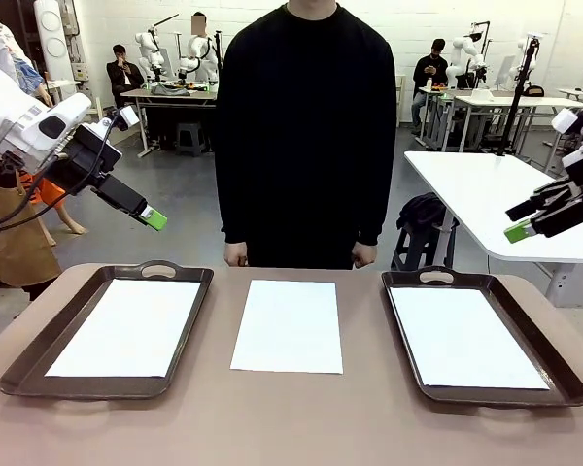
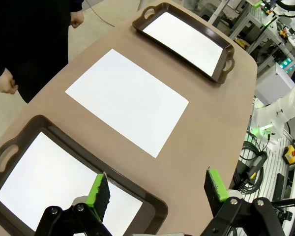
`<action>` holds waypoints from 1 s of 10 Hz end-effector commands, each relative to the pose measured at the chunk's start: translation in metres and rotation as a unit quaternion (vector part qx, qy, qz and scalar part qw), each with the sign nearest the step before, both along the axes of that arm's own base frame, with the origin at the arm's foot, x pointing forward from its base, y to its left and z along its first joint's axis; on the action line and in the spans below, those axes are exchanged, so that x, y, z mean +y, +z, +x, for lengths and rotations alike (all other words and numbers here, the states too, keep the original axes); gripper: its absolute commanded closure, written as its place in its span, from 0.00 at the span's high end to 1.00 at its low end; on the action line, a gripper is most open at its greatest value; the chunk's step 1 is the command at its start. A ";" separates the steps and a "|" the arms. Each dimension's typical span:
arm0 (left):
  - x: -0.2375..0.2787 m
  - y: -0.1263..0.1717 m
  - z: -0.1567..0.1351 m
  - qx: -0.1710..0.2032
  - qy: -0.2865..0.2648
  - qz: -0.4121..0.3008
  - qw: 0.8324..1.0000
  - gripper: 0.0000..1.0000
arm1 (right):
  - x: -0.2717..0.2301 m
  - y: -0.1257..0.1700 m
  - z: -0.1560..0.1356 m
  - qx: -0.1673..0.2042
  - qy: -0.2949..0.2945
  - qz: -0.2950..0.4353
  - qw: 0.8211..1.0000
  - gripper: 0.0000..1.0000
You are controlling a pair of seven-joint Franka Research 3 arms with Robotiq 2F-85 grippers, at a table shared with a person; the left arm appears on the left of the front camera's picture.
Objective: Sort the A4 documents.
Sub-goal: Receive the A4 Paper.
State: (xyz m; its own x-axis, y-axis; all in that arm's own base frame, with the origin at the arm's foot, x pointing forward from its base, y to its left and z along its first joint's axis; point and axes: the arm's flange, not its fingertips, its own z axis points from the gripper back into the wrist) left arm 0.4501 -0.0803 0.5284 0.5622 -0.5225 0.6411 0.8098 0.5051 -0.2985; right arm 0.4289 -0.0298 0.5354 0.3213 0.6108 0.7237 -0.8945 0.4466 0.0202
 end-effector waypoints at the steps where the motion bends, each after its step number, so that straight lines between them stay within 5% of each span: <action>1: 0.001 0.000 -0.001 0.000 -0.002 -0.003 1.000 1.00 | -0.009 0.010 -0.006 0.022 0.012 -0.003 1.000 1.00; 5: 0.001 0.000 -0.001 0.000 -0.002 -0.003 1.000 1.00 | -0.012 0.016 0.002 0.108 0.039 0.026 0.993 1.00; 10: 0.001 0.000 -0.001 0.000 -0.002 -0.003 1.000 1.00 | -0.012 0.022 0.005 0.141 0.015 0.060 0.988 1.00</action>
